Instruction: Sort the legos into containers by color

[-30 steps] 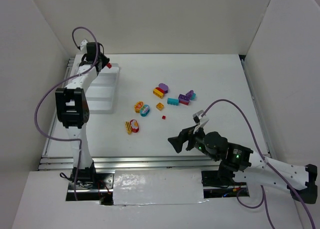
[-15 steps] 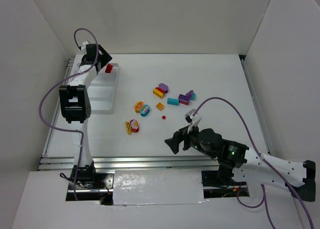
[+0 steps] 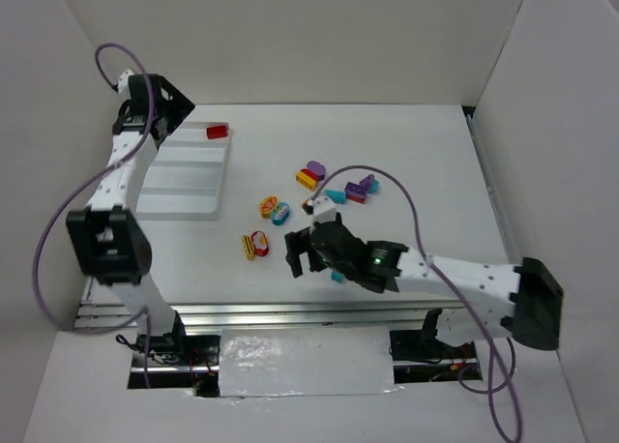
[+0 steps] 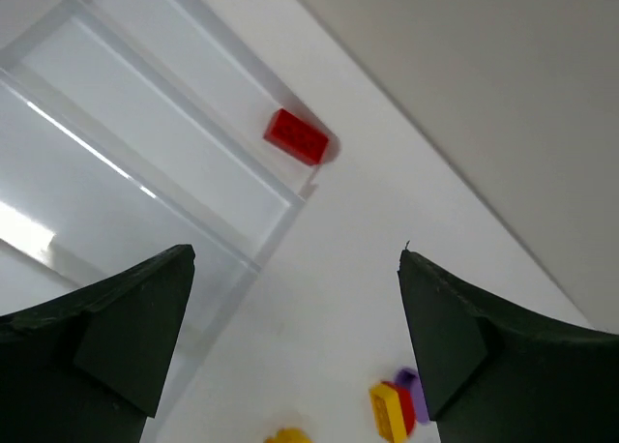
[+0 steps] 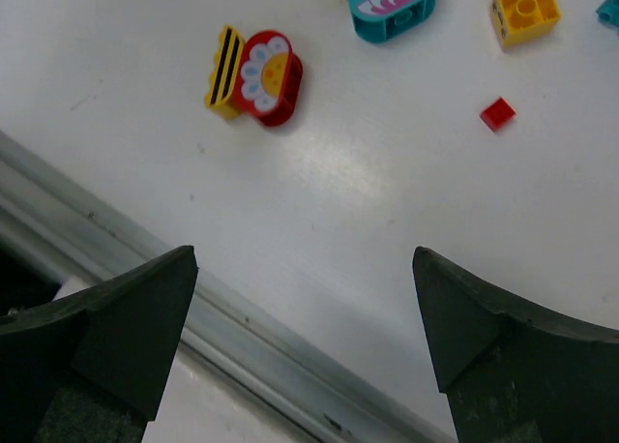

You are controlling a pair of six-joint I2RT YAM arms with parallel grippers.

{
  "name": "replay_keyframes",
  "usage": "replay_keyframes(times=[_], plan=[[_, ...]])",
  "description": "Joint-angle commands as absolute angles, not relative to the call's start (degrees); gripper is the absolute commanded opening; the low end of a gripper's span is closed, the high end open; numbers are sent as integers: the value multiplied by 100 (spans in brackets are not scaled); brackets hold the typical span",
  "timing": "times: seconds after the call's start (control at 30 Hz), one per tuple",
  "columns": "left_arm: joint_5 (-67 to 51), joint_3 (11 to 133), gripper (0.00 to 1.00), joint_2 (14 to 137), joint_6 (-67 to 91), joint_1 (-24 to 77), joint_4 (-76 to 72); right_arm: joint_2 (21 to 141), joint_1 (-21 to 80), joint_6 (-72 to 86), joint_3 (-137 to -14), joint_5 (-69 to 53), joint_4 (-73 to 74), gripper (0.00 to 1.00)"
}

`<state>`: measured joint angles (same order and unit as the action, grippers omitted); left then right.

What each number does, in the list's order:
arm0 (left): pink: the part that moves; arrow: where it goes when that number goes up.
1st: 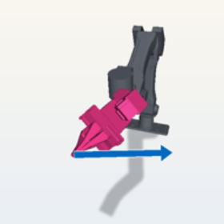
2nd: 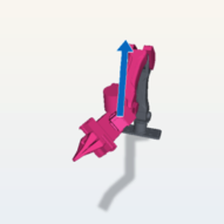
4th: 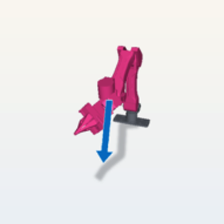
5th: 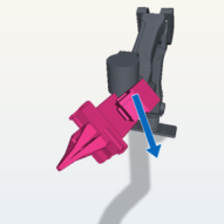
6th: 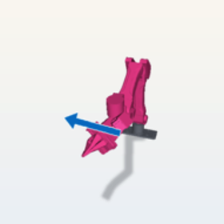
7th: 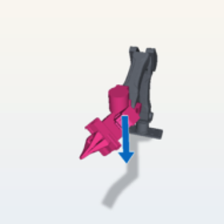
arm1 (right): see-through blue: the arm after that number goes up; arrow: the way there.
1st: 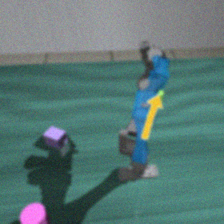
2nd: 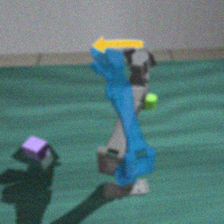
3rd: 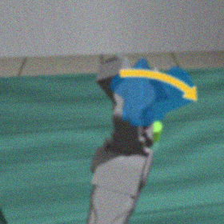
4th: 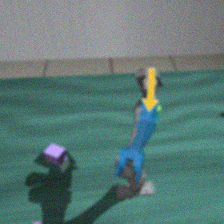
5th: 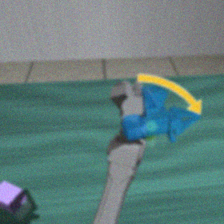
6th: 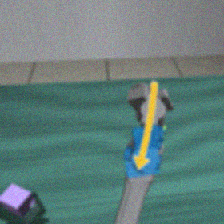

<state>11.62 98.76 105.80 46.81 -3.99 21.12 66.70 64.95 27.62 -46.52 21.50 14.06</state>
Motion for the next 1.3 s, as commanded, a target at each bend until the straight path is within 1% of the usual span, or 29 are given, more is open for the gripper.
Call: replay_keyframes(times=[0.0, 0.03, 0.07, 0.1, 0.13, 0.17, 0.23, 0.37, 0.4, 0.47, 0.6, 0.77, 0.87, 0.9, 0.93, 0.97, 1.0, 1.03, 1.07, 1.13, 1.17, 1.2, 1.23, 1.27], plan=[[1046, 8865, 100, 8617, 4922, -247, 2645, 8176, 6294, 3112, -5737, 2321, 1678, 100], [994, 8555, 99, 7900, 4887, -107, 2680, 8487, 6267, 3077, -6209, 2294, 1801, 100], [958, 8273, 100, 7562, 4904, -53, 2742, 9038, 6232, 3050, -6440, 2250, 1871, 100], [827, 7705, 100, 7211, 4913, -44, 2847, 9296, 6231, 3006, -6660, 2119, 1889, 100], [748, 7421, 100, 6894, 4878, -27, 2891, 9508, 6214, 2980, -6827, 2118, 1890, 100], [712, 7000, 100, 6282, 4878, 113, 2996, 9919, 6205, 2910, -7212, 2127, 1907, 100], [423, 6699, 100, 5542, 4616, 123, 3049, 10308, 6179, 2770, -7827, 1917, 2029, 100], [325, 6837, 100, 4975, 4001, 141, 3901, 11335, 6179, 2689, -8724, 1898, 2337, 100], [404, 6873, 99, 4896, 3721, 141, 4250, 11477, 6179, 2689, -8867, 1907, 2416, 100], [518, 6812, 99, 4642, 3464, 141, 4464, 11802, 6179, 2611, -9175, 1837, 2443, 100], [1255, 6452, 100, 4036, 3226, 141, 4772, 12295, 6179, 2575, -9702, 1951, 2627, 100], [1433, 5933, 100, 3674, 3094, 141, 4693, 12612, 6170, 2637, -9791, 2241, 2698, 100], [1424, 5704, 99, 3656, 3102, 141, 4632, 12551, 6179, 2654, -9484, 2163, 2497, 99], [1372, 5695, 100, 3674, 3076, 141, 4606, 12533, 6170, 2654, -9335, 2005, 2392, 96], [1336, 5695, 100, 3674, 3076, 132, 4579, 12498, 6179, 2663, -9264, 1917, 2338, 71], [1336, 5695, 99, 3674, 3076, 132, 4536, 12463, 6179, 2646, -9177, 1681, 2155, 52], [1345, 5687, 100, 3691, 3076, 141, 4526, 12393, 6187, 2585, -8932, 1566, 2040, 39], [1345, 5695, 99, 3700, 3076, 141, 4526, 12192, 6214, 2567, -8773, 1504, 1909, 0], [1284, 5704, 100, 3709, 3076, 132, 4535, 12051, 6240, 2593, -8606, 1590, 1611, 0], [1178, 5774, 99, 3735, 3085, 141, 4570, 11402, 6328, 2418, -7887, 1635, 1224, 0], [943, 5792, 100, 3735, 3137, 141, 4562, 11138, 6380, 2243, -7283, 1609, 761, 0], [740, 5801, 100, 3735, 3146, 132, 4527, 10492, 6407, 2102, -6947, 1513, 477, 0], [503, 5792, 99, 3727, 3173, 141, 4474, 10111, 6512, 1961, -6552, 1381, 135, 0], [266, 5783, 100, 3735, 3251, 132, 4421, 9742, 6539, 1742, -6174, 1223, -503, 0]])
